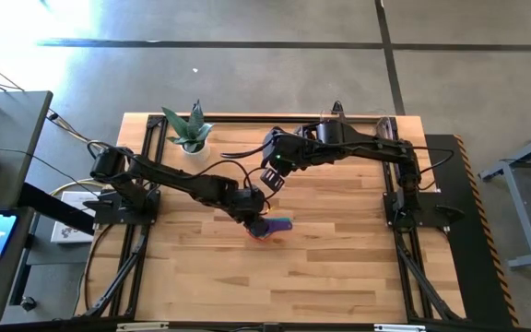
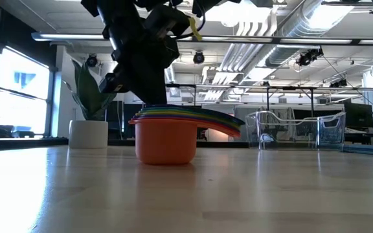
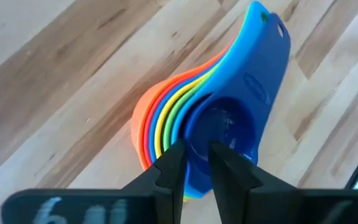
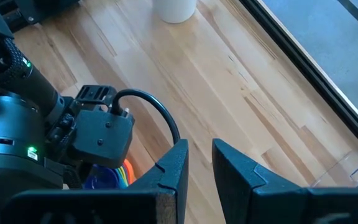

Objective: Nest measuring cups in basket
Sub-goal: Stack the violet measuring cup on top of the light blue measuring cup, then put the stacked measuring cups into the transparent bin

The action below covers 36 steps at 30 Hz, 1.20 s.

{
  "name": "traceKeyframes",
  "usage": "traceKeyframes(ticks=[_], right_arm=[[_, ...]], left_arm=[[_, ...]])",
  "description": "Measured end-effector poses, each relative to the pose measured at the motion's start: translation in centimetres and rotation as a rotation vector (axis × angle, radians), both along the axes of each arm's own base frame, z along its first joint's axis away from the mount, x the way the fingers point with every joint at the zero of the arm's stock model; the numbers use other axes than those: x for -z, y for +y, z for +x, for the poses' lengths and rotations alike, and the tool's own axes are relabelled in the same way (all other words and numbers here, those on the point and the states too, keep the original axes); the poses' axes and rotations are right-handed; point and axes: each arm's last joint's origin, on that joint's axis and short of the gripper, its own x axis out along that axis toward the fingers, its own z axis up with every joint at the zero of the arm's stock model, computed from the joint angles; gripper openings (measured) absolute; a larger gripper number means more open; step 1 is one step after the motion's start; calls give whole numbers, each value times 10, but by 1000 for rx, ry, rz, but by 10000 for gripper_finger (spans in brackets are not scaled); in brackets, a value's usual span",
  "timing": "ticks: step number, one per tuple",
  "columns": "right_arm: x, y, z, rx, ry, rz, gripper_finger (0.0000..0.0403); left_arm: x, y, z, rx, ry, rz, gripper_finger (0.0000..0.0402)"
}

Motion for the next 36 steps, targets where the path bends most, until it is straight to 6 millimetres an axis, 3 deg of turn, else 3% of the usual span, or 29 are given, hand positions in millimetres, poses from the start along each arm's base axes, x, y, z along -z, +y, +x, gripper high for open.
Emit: traceKeyframes(ticks=[18,22,27,36], right_arm=[[2,0,-4,-24,55,-14,64],[3,0,-5,-55,85,-31,64],[4,0,-7,-84,113,-41,64],[3,7,-9,-67,108,4,64]], left_arm=[[-16,15,1,85,61,-34,83],[-36,16,-4,160,26,-2,80],[-74,9,-28,218,-60,29,77],[-128,-14,-98,206,-234,178,76]])
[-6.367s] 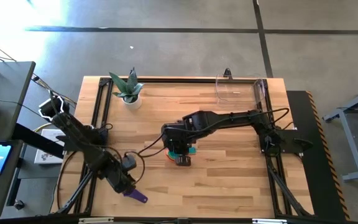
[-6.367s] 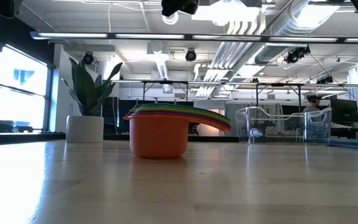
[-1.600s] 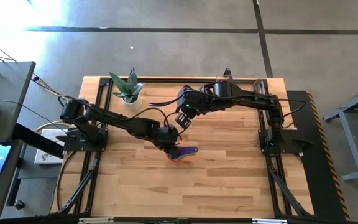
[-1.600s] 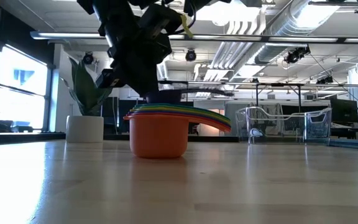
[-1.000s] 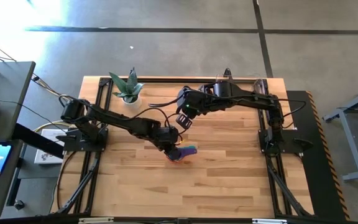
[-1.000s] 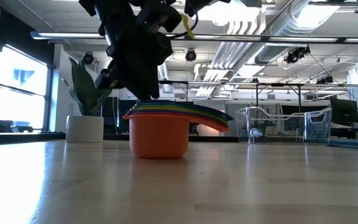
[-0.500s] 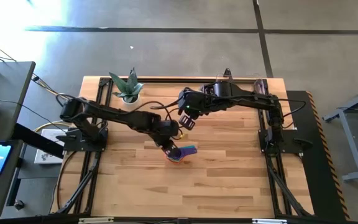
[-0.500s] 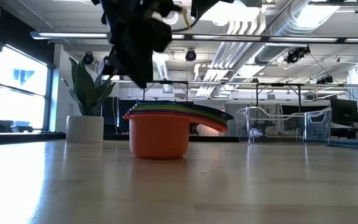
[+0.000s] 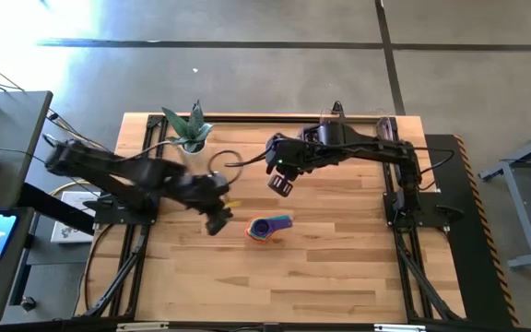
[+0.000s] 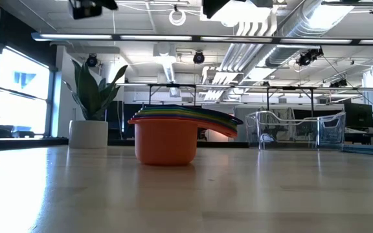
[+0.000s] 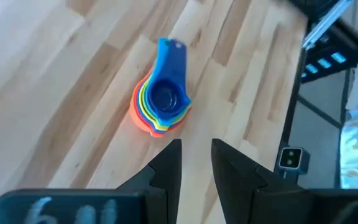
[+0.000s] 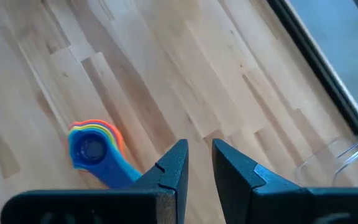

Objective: Nest measuring cups in basket
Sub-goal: Put the stacked measuring cups into the transparent bin

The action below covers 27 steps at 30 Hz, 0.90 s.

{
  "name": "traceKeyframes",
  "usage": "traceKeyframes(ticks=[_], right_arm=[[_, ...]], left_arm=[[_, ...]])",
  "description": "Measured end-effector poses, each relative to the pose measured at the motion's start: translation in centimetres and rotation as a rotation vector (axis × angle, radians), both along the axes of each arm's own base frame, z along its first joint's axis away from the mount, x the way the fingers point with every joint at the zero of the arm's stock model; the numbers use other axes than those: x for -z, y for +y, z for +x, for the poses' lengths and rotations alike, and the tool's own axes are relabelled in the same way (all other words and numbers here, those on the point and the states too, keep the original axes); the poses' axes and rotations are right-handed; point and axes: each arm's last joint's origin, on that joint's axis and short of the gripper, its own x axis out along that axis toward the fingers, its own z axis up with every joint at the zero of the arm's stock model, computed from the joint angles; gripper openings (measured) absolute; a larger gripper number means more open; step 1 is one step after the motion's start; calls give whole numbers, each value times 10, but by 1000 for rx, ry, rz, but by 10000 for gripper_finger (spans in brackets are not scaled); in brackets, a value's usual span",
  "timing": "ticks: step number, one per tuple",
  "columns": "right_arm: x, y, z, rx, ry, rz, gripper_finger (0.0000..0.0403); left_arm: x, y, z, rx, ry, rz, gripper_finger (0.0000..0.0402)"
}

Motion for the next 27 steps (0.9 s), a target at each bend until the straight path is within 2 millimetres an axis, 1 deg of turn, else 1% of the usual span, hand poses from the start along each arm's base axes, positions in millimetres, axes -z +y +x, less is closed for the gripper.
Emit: traceKeyframes(ticks=[3,6,10,13,17,20,23,27], right_arm=[[0,6,0,31,-13,21,64],[0,12,0,68,-33,46,64],[0,20,0,119,-55,81,64],[0,27,-1,153,-71,107,64],[-1,37,0,168,-97,131,64],[-2,44,0,168,-120,136,64],[-3,50,0,195,-145,134,64],[-3,56,-1,212,-159,126,64]], left_arm=[[-8,-12,-23,4,-73,49,76],[-8,-23,-44,46,-122,81,76],[0,-31,-66,95,-156,105,76],[13,-33,-76,108,-201,116,76],[35,-31,-83,154,-299,105,76],[52,-28,-86,201,-405,110,76],[65,-20,-88,220,-513,121,76],[79,-3,-94,224,-593,188,76]])
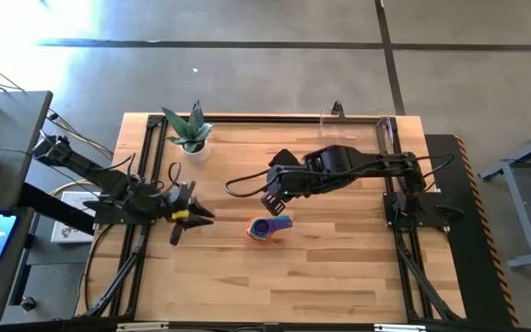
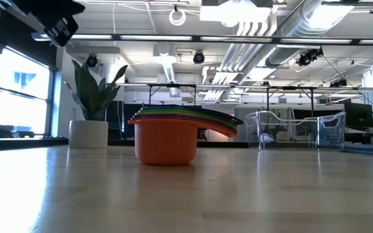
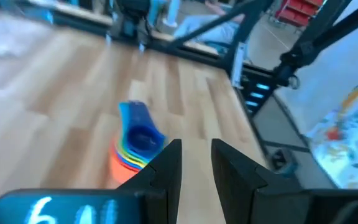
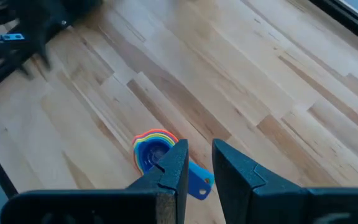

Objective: Nest measuring cups in basket
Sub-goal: Put the stacked measuring cups into the transparent bin

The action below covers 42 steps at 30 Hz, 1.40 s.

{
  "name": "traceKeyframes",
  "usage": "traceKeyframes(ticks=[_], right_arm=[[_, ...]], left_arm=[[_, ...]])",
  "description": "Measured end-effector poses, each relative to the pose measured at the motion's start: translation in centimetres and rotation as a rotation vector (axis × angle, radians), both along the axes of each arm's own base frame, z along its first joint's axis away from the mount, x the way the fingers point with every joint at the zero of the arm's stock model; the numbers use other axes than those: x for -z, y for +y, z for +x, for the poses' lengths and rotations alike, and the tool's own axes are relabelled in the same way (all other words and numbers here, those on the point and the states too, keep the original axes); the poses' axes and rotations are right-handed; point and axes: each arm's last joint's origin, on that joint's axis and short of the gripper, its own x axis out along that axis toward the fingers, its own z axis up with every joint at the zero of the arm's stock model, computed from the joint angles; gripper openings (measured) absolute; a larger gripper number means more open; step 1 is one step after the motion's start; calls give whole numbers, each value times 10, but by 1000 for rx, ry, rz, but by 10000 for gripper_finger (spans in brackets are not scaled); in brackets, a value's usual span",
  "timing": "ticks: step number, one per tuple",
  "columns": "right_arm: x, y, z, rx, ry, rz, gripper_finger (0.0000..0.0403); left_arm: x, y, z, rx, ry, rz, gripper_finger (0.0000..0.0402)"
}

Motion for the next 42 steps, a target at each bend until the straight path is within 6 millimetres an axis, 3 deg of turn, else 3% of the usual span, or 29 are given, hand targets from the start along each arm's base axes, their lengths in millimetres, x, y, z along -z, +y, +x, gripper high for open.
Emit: traceKeyframes(ticks=[5,9,21,31,42], right_arm=[[0,1,0,19,-10,14,64],[0,0,0,28,-12,19,64],[0,-4,1,37,-11,20,64],[0,-8,2,13,3,72,64],[0,-9,2,6,5,58,64]], left_arm=[[14,22,-14,-59,-55,118,76],[25,33,-28,-109,-104,102,76],[52,43,-56,-124,-252,111,76],[72,45,-61,-128,-269,189,76],[73,45,-61,-110,-255,217,76]])
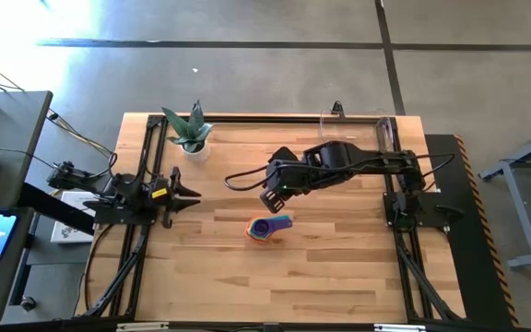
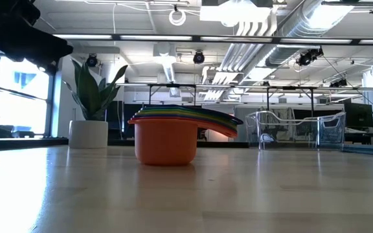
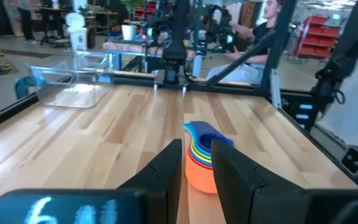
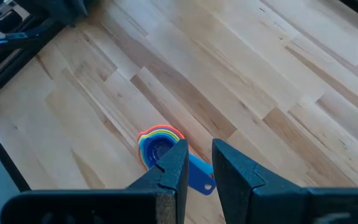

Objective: Nest measuring cups in basket
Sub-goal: Put the stacked measuring cups into the transparent bin

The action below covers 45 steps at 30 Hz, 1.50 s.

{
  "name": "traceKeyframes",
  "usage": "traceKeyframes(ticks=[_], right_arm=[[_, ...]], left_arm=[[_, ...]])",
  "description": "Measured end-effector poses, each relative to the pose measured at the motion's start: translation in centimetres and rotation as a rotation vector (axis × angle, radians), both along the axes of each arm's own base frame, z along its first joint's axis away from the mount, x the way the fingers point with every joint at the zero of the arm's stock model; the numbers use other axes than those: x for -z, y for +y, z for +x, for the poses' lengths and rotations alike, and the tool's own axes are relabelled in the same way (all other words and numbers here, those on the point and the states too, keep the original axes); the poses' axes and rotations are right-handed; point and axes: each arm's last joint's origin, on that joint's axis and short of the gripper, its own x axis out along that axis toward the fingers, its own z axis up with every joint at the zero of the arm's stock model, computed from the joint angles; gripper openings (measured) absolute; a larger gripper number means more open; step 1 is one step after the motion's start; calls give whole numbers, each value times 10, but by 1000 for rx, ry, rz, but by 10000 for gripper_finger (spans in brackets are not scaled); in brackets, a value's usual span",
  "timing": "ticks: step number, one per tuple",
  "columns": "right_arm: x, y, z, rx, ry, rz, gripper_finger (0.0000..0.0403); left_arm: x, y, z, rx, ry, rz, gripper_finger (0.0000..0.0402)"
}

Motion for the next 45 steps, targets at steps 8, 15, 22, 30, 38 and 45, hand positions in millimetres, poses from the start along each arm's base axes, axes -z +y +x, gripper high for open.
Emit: traceKeyframes(ticks=[8,15,22,30,38,45], right_arm=[[0,0,0,1,0,0,64],[0,0,0,3,-1,-5,64],[0,0,0,-88,21,-18,64],[0,2,0,-273,56,-65,74],[1,2,0,-490,95,-175,147],[1,3,0,-584,110,-216,212]], left_arm=[[-4,-4,0,140,-35,-30,76],[5,-7,1,223,-6,-60,76],[6,-8,3,227,-3,-122,76],[6,-7,3,218,-10,-67,76],[6,-7,3,218,-11,-63,76],[6,-7,3,218,-11,-63,76]])
